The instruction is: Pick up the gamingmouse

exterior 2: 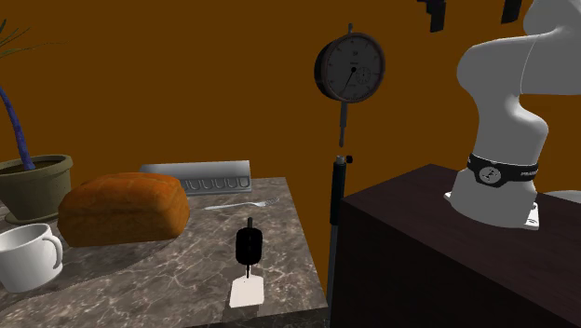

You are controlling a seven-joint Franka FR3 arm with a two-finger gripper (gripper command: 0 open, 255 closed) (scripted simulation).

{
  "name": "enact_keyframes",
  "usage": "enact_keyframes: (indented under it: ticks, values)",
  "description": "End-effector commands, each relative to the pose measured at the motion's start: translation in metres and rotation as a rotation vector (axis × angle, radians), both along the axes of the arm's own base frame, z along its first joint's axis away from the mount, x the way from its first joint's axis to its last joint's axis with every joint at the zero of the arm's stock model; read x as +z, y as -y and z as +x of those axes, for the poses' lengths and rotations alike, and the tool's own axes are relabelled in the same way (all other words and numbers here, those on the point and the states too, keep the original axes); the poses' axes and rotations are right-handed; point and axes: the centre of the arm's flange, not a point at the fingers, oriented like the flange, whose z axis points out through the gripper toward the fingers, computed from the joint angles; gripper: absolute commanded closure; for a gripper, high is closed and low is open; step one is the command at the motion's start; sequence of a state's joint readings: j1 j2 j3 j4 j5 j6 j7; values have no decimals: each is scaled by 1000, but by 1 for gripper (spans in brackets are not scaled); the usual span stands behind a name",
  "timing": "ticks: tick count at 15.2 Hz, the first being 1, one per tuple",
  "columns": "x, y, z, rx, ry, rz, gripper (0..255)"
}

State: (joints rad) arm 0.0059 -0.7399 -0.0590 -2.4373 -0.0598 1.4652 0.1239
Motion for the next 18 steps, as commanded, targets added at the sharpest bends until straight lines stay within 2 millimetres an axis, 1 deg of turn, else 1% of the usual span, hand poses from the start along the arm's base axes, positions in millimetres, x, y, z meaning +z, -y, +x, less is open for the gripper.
enact_keyframes:
  ticks: [1, 5, 9, 13, 18]
  values:
    - [0, 0, 0, 0, 0, 0, 0]
    - [-38, 33, -1, 109, 30, 8, 0]
    - [-77, 65, 2, 217, 59, 15, 0]
    - [-115, 96, 10, 326, 89, 23, 0]
    - [-163, 134, 26, 462, 126, 33, 0]
